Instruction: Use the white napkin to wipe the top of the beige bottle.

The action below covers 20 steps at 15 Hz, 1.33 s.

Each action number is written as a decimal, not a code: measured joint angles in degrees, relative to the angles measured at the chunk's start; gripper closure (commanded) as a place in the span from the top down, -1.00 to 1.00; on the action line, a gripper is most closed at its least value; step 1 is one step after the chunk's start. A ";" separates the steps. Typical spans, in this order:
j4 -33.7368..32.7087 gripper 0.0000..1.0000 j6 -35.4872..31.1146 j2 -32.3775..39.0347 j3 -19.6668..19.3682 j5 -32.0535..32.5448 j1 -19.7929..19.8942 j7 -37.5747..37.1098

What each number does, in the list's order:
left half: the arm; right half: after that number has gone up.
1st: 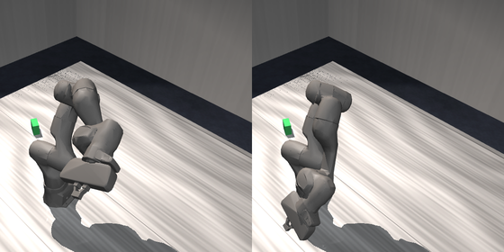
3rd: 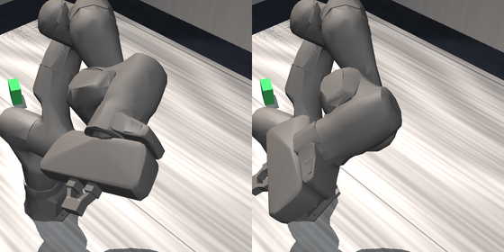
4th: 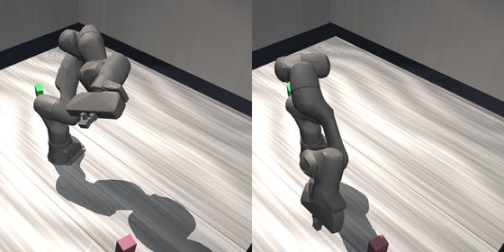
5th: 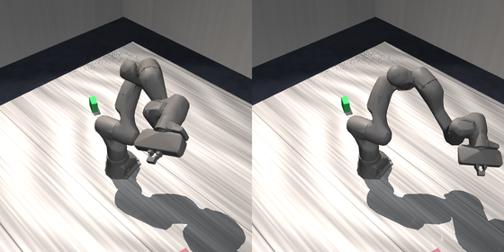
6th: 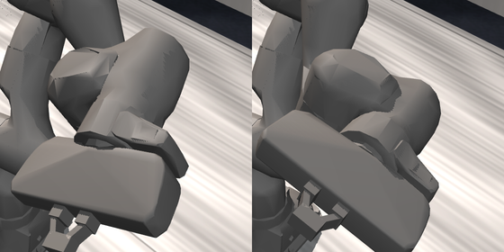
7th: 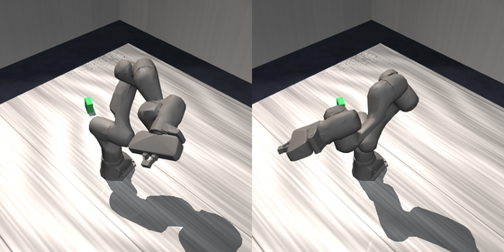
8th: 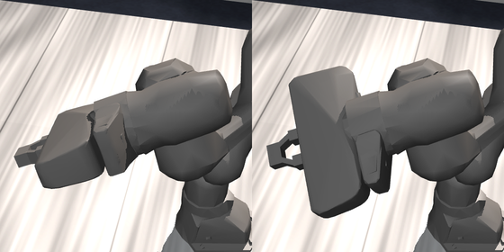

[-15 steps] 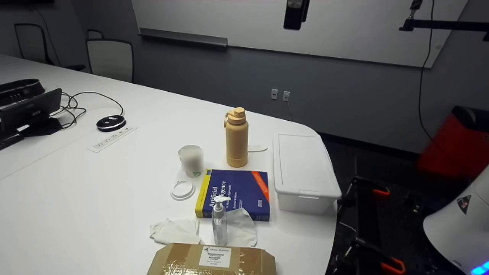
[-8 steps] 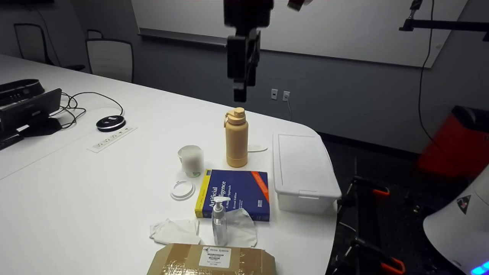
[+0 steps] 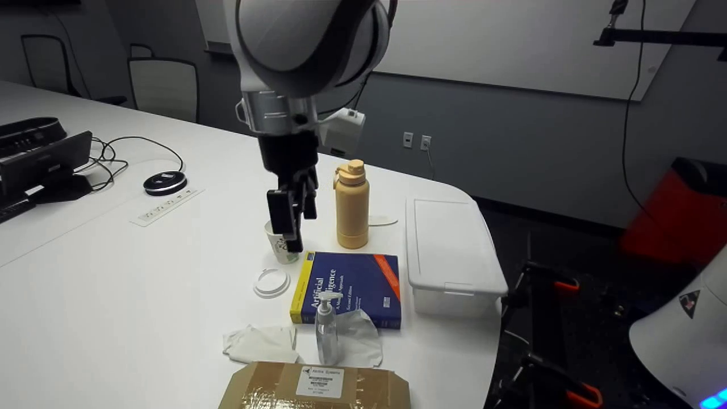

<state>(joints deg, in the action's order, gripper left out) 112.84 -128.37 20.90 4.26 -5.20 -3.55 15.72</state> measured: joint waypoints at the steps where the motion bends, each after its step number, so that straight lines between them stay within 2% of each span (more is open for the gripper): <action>1: -2.32 1.00 -0.54 2.95 0.47 0.03 0.02 0.06; 8: -16.28 1.00 -1.36 19.16 2.60 0.11 0.08 0.79; 10: -19.11 1.00 0.72 22.51 4.02 -1.03 1.01 1.29; 14: -21.89 1.00 5.58 23.09 6.94 -2.97 3.74 3.77; 20: -22.79 1.00 5.84 24.44 6.45 -2.53 3.58 3.92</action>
<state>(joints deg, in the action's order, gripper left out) 90.05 -122.54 45.34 10.71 -7.74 0.03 19.63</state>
